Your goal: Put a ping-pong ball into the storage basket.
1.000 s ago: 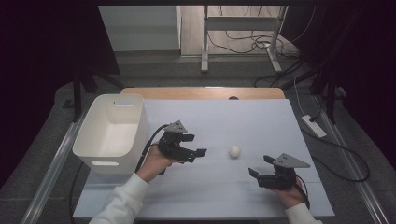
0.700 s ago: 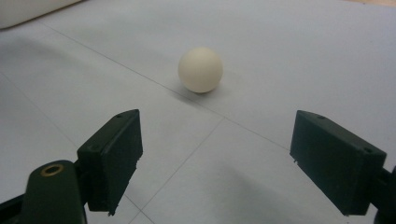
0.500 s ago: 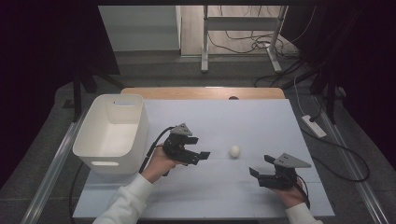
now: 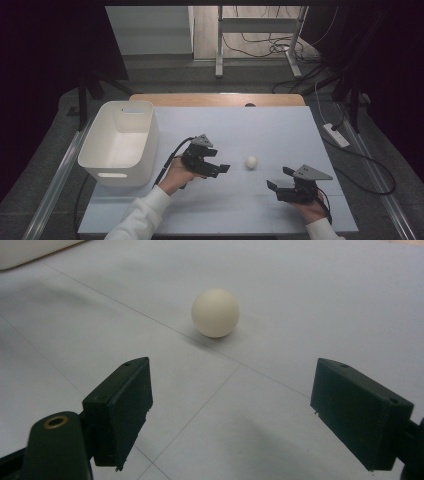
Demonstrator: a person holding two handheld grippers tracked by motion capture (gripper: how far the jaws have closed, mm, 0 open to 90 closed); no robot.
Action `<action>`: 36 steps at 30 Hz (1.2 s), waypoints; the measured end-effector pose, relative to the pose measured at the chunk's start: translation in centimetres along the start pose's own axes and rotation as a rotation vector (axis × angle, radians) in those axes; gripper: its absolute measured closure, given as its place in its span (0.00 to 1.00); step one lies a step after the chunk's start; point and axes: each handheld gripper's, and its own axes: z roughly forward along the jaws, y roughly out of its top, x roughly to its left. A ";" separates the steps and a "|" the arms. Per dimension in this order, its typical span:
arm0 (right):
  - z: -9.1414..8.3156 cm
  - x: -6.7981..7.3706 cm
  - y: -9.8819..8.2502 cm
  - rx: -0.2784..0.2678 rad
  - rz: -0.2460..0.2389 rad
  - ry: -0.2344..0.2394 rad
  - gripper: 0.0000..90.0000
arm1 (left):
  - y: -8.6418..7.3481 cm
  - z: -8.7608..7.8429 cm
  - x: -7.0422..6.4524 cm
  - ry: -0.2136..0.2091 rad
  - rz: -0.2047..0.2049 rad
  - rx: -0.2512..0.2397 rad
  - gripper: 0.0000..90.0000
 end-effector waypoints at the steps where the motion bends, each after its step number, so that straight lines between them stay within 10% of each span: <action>1: 0.0 0.0 0.0 0.001 0.002 -0.001 0.19 | 0.0 0.2 0.0 -0.001 0.001 0.003 0.25; 36: -0.1 -0.1 -0.1 -0.007 0.017 0.013 0.19 | 1.1 4.9 -0.4 -0.023 0.014 0.057 0.25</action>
